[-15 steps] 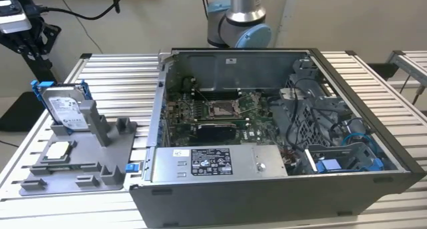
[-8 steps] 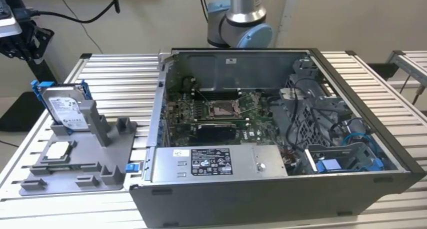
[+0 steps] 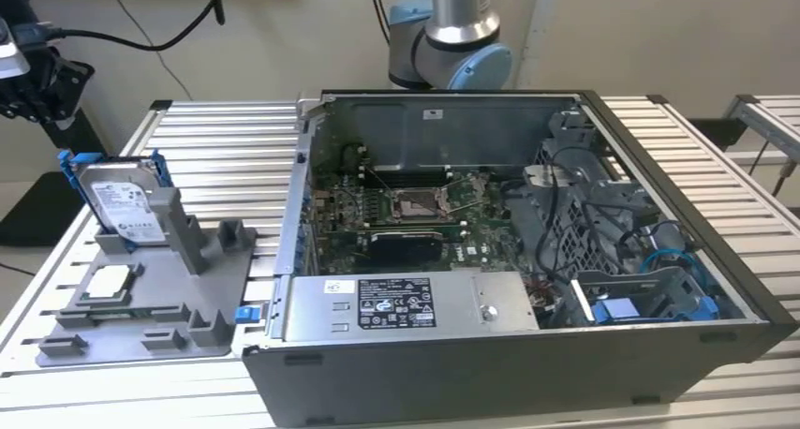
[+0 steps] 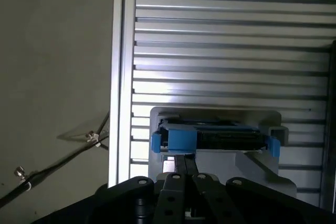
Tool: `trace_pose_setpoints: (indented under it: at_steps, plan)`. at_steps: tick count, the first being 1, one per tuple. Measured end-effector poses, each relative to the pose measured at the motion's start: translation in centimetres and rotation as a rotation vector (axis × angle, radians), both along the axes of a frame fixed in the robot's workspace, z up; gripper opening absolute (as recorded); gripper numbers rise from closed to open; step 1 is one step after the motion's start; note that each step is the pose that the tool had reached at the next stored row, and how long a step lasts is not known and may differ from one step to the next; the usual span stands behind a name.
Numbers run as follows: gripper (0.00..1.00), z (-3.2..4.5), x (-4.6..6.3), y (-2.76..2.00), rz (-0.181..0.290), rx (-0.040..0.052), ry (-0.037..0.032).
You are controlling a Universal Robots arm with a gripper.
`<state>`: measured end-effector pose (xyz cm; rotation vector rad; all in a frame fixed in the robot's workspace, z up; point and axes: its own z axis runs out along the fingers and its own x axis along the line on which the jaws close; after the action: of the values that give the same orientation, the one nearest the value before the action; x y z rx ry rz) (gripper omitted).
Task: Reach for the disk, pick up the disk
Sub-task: 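Pick up the disk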
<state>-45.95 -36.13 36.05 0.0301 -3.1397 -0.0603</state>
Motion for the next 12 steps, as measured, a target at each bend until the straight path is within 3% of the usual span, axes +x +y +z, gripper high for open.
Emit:
trace_pose_setpoints:
  at_steps: [12]
  plan:
    - [0.00,-0.01,-0.01,-0.03,0.022,0.0000,-0.0001]
